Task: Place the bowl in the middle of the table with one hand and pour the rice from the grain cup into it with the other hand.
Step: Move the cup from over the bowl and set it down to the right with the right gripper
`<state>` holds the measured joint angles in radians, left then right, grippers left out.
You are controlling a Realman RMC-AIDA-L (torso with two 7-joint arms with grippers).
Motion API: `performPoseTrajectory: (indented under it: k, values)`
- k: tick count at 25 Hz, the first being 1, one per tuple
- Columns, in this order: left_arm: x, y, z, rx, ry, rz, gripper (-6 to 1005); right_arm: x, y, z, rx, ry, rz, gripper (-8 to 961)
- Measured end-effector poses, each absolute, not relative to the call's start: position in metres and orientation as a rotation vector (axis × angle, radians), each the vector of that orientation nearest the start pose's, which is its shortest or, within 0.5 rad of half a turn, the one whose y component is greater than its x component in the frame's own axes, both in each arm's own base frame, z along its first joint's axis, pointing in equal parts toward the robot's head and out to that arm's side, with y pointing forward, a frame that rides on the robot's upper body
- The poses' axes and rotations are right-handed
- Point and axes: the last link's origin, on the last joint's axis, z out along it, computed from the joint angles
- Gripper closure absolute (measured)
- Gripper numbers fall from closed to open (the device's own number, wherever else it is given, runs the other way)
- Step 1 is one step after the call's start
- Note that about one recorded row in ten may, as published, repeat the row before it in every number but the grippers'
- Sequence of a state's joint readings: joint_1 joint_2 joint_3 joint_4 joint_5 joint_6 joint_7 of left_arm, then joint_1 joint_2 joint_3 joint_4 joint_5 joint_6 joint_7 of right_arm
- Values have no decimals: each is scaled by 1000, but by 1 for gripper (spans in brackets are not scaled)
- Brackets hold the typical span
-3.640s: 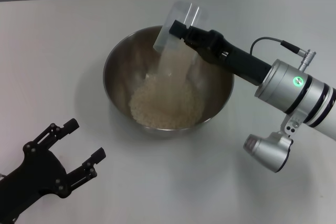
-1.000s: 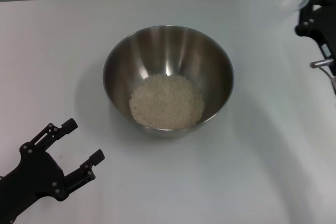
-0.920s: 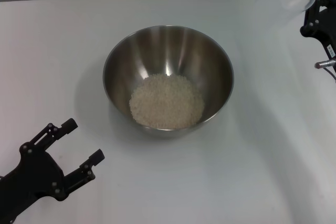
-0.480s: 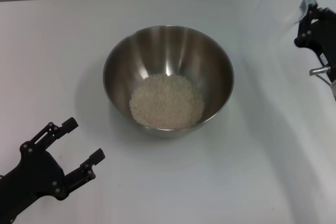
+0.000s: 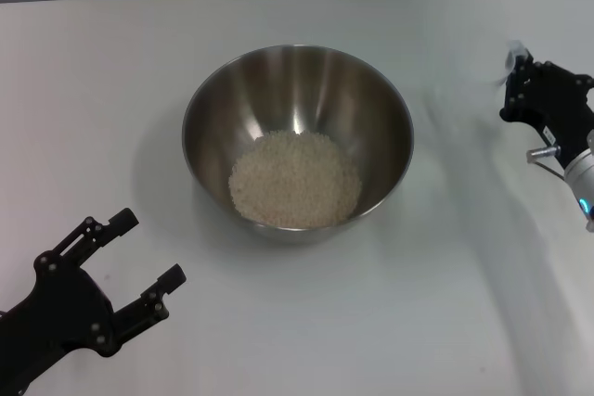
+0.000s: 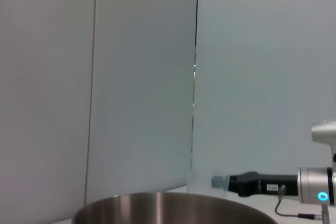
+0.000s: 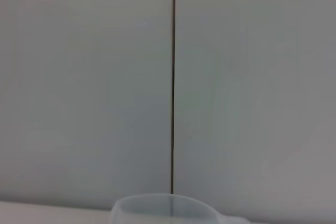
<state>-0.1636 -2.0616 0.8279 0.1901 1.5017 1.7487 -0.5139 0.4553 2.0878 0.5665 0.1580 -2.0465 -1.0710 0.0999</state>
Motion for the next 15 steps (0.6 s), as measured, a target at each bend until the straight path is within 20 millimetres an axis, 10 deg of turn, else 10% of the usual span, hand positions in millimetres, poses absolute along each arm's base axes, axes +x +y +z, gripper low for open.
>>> performPoseTrajectory:
  k: [15]
  values:
    - [-323,180,-29,-2307,-334,-1052,180,337,325,-45,-1705,633,558,883]
